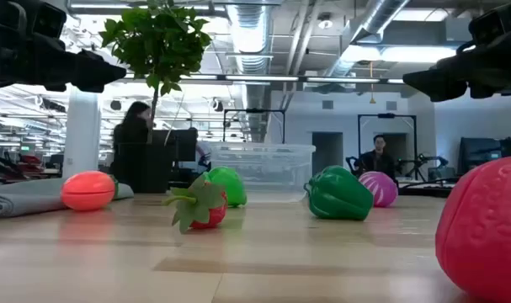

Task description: Pick and placing Produce into tupperware

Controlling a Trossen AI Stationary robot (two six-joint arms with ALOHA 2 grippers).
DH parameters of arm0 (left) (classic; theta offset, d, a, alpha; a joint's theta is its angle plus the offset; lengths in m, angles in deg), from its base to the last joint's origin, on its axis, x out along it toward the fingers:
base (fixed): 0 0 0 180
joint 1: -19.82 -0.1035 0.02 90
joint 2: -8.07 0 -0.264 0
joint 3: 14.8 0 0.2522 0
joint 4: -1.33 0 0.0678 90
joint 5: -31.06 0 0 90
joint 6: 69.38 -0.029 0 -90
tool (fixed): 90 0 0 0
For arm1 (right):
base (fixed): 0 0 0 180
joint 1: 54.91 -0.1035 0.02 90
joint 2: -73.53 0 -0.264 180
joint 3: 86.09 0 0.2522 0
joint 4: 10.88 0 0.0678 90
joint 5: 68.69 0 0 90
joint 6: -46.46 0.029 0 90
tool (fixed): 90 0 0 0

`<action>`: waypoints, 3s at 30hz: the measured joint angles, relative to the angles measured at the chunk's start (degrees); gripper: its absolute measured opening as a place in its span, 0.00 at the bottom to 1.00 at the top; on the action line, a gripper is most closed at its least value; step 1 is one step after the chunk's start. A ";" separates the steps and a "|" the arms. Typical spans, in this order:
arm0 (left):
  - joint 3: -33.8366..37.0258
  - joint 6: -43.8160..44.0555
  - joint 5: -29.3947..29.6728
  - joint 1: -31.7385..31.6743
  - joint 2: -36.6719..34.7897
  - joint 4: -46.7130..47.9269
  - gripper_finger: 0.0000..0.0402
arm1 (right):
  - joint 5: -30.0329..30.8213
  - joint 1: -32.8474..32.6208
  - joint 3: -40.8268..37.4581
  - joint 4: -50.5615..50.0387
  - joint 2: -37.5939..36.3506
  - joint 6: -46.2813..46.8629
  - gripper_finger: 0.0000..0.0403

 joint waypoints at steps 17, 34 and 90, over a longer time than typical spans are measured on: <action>0.00 0.00 0.02 0.02 0.00 0.00 0.49 | 0.00 -0.01 0.00 0.00 0.01 0.00 0.94; -0.02 0.00 0.00 0.01 0.02 0.00 0.49 | 0.00 -0.02 -0.02 0.00 0.02 0.00 0.94; 0.00 5.63 -0.42 0.02 0.02 0.02 0.49 | 0.00 0.00 -0.02 0.18 0.01 0.00 0.94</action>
